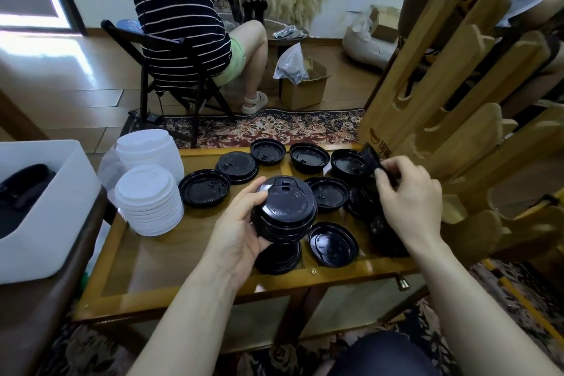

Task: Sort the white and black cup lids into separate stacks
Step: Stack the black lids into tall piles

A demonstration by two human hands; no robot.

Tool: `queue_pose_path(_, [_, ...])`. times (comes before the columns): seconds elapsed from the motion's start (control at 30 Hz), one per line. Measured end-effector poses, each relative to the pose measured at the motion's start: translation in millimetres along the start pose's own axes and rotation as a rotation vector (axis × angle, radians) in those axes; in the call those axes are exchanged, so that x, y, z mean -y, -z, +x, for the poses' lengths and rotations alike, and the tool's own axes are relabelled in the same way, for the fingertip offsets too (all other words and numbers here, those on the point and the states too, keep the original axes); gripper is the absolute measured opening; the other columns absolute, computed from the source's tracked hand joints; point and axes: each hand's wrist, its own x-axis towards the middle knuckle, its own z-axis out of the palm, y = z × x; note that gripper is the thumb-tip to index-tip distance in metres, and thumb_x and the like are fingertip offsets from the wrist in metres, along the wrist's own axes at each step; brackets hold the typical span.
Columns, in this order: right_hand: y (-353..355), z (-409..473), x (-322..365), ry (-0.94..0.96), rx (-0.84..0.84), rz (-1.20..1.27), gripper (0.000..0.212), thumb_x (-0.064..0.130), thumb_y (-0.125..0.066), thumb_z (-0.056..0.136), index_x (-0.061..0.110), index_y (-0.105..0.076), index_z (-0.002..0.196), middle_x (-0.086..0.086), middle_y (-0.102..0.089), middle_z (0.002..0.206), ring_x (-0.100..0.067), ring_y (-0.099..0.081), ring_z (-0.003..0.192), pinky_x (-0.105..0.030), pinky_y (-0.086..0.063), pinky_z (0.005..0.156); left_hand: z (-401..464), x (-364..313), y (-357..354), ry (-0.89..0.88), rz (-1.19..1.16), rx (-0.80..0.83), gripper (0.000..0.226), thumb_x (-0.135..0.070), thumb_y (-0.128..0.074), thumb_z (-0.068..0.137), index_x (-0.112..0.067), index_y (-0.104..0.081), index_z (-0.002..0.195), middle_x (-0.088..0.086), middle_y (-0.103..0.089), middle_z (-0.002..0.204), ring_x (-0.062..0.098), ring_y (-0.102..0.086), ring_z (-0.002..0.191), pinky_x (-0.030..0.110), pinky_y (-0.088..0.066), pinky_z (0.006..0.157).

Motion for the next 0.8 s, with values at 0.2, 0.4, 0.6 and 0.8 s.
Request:
queue_pose_path(0.2, [3.0,2.6,47.0,-0.496,0.163,0.890,0.006,0.019,-0.061,0.095,0.018,-0.065,0.099,0.006,-0.067,0.085,-0.003,-0.060,0.074,-0.021,-0.047,0.067,-1.8,-7.8,7.7,-0.024,-0.019,-0.020,0.034,-0.013,-0.058,0.093,-0.021,-0.065,0.125,0.004,-0.076,0.110,0.023,-0.072,0.101,0.041,-0.058,0.079])
queue_pose_path(0.4, [-20.8,-8.4,77.4,-0.836,0.402,1.509,0.007,0.009,-0.053,0.096,0.009,-0.060,0.098,-0.006,-0.071,0.084,-0.013,-0.065,0.070,-0.022,-0.054,0.055,3.0,-12.3,13.8,-0.126,-0.075,-0.148,0.043,-0.008,-0.058,0.093,-0.019,-0.058,0.134,0.007,-0.071,0.120,0.026,-0.069,0.108,0.045,-0.055,0.089])
queue_pose_path(0.6, [-23.4,-17.0,101.5,-0.798,0.532,1.698,0.012,-0.003,-0.050,0.094,0.001,-0.060,0.098,-0.016,-0.072,0.091,-0.022,-0.072,0.078,-0.028,-0.060,0.064,11.5,-14.4,19.5,-0.240,-0.152,-0.242,0.051,-0.002,-0.058,0.092,-0.021,-0.053,0.139,0.008,-0.067,0.127,0.025,-0.067,0.108,0.045,-0.056,0.088])
queue_pose_path(0.8, [-35.6,-29.6,106.5,-0.706,0.624,1.580,0.059,-0.009,-0.063,0.079,0.002,-0.044,0.134,-0.020,-0.068,0.111,-0.028,-0.071,0.090,-0.036,-0.061,0.070,14.3,-14.9,24.1,-0.254,-0.123,-0.220,0.054,-0.002,-0.061,0.090,-0.020,-0.052,0.141,0.009,-0.068,0.125,0.023,-0.069,0.104,0.042,-0.057,0.078])
